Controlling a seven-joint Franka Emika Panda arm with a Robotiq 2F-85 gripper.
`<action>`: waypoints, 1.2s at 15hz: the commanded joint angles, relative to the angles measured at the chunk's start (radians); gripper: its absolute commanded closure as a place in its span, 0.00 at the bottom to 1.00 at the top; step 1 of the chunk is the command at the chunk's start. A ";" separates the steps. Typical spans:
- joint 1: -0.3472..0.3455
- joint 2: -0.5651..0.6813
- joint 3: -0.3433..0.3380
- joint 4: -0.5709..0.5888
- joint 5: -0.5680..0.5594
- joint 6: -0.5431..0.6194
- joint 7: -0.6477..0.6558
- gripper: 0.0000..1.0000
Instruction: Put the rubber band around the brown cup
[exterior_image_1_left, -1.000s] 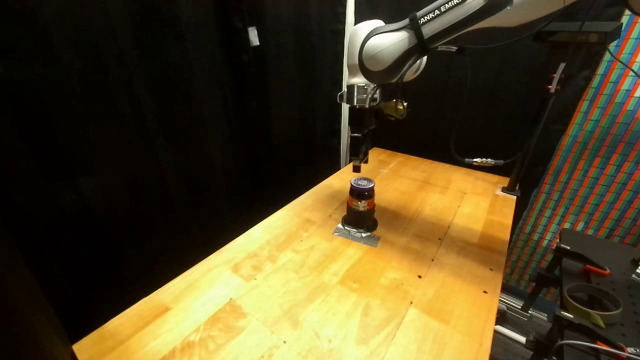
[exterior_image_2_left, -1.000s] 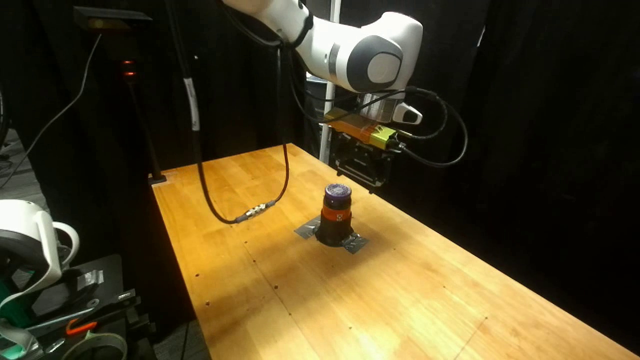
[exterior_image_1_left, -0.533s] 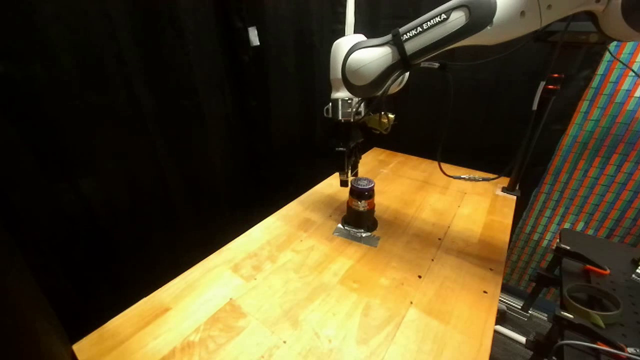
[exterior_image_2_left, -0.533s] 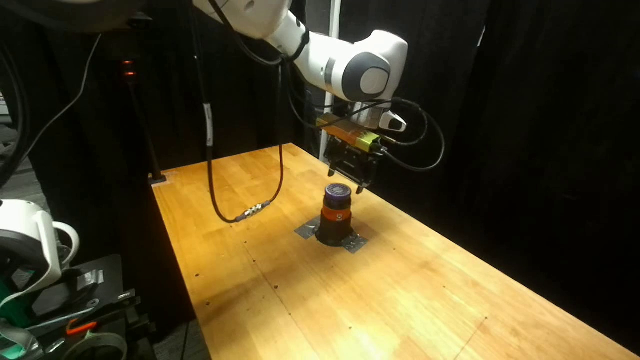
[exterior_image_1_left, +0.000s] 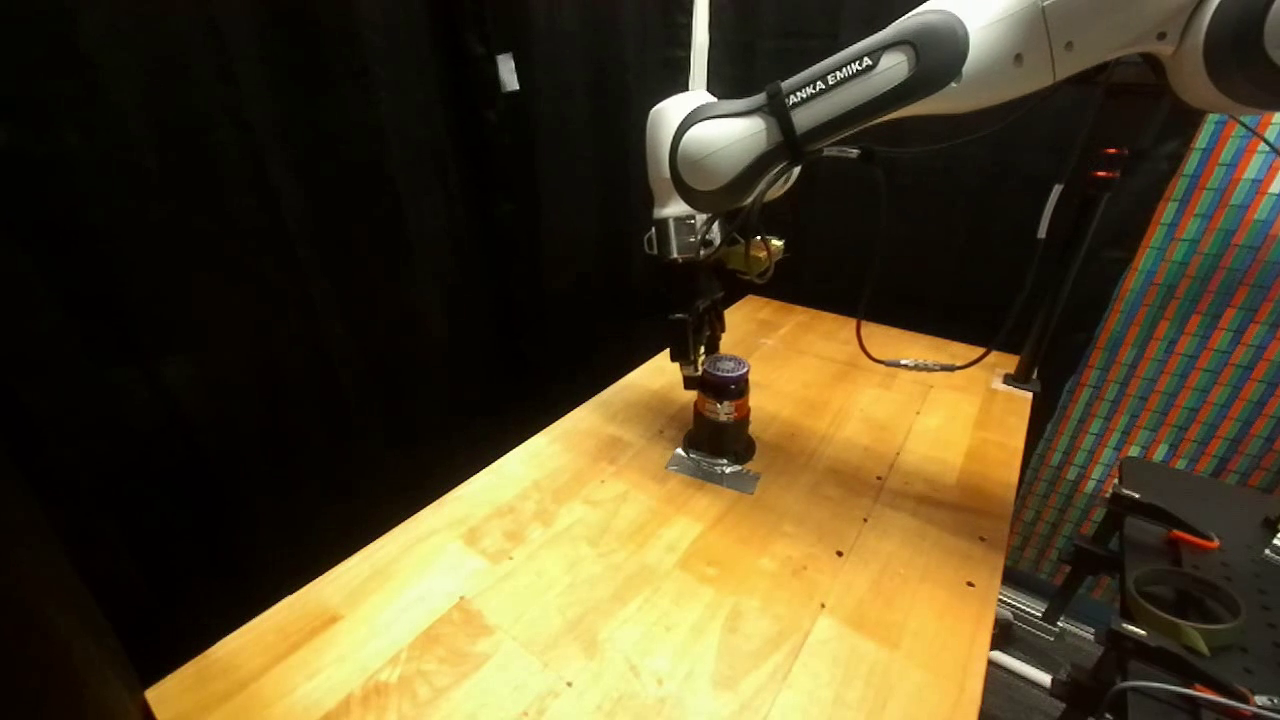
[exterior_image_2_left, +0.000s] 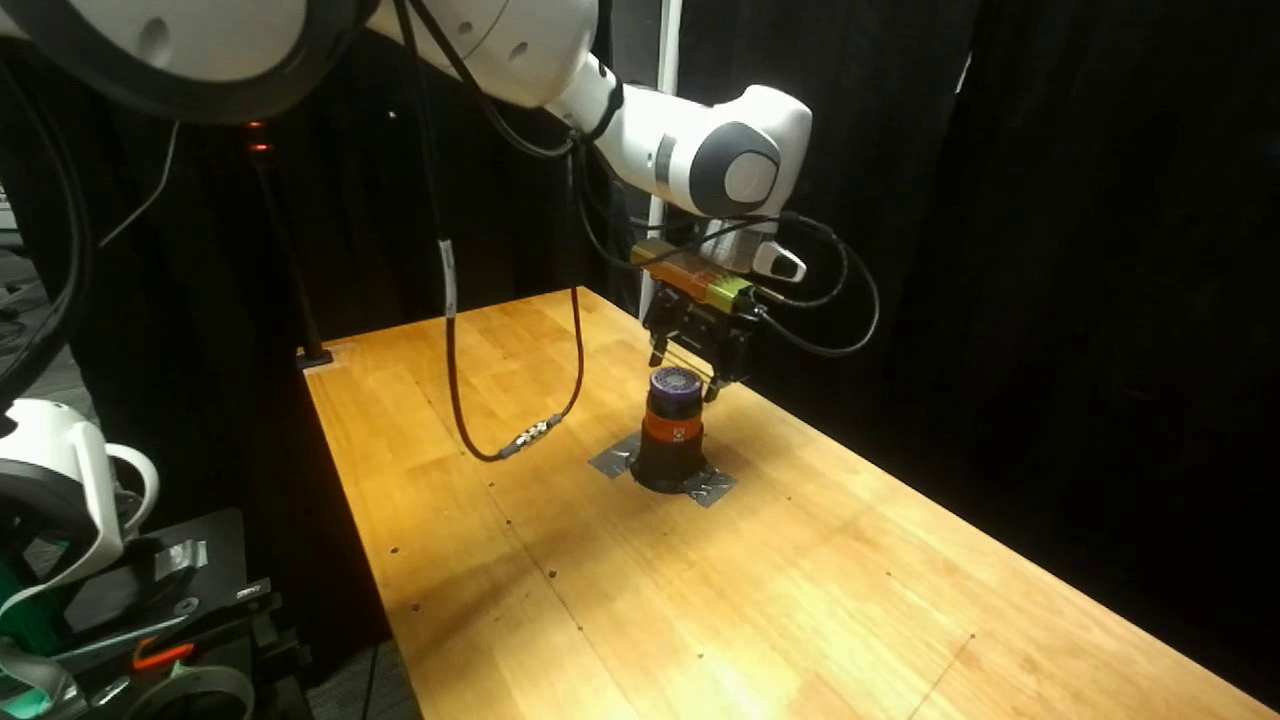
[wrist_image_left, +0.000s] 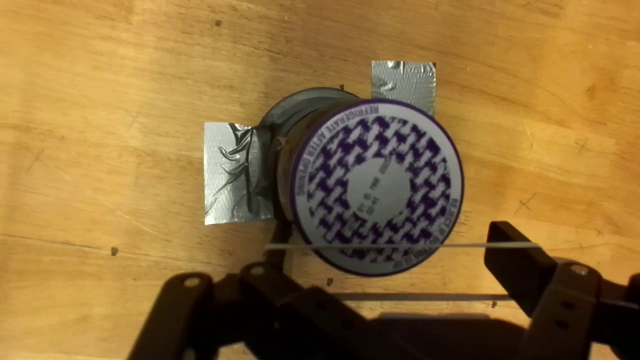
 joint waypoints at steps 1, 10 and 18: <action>0.020 0.024 -0.018 0.038 -0.041 -0.055 0.034 0.00; 0.056 -0.047 -0.020 -0.077 -0.152 -0.131 0.009 0.00; 0.063 -0.263 -0.011 -0.419 -0.216 -0.041 0.033 0.00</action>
